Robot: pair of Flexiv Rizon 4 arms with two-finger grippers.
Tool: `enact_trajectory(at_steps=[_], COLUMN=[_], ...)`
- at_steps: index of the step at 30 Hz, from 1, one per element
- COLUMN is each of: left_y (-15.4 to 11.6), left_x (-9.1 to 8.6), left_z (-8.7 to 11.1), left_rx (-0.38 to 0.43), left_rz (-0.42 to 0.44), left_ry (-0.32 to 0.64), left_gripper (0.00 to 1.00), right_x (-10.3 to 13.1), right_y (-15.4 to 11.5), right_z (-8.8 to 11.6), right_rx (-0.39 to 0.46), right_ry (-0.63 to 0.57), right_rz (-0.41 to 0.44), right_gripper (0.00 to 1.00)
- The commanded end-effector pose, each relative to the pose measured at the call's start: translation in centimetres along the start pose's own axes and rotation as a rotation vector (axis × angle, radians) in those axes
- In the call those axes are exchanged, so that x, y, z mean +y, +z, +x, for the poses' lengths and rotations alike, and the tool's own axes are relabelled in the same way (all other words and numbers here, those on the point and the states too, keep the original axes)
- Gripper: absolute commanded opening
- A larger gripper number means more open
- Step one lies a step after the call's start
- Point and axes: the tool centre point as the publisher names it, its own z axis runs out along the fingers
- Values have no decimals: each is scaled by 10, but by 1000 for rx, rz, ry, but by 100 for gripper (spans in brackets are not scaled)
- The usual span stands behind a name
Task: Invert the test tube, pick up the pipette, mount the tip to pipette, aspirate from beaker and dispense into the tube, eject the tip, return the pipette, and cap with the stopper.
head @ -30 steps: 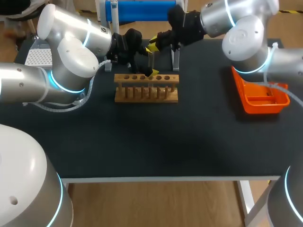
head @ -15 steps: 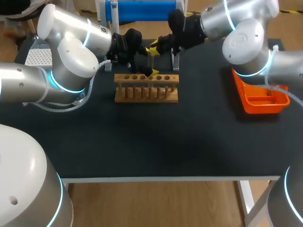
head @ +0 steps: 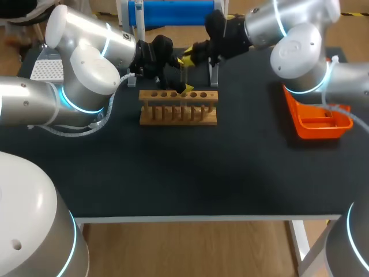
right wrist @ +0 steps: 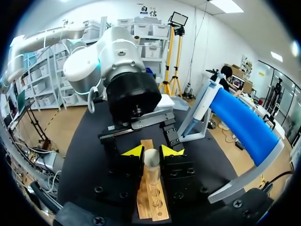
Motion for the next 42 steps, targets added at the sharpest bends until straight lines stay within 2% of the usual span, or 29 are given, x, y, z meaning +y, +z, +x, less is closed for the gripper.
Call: enact_trajectory(at_steps=[1, 14, 30, 42], left_y=[0, 0, 0, 0], left_x=[0, 0, 0, 0], left_z=[0, 0, 0, 0], left_rx=[2, 2, 2, 2], left_rz=[-2, -2, -2, -2], left_ry=[0, 0, 0, 0], left_gripper=[100, 100, 100, 100], right_x=[1, 1, -13, 2], right_y=[-5, 2, 10, 3], right_z=[2, 1, 3, -1], right_rx=[-2, -2, 10, 0], right_ry=[-5, -10, -4, -15], right_rz=[-18, -20, 15, -23], right_gripper=[0, 0, 0, 0])
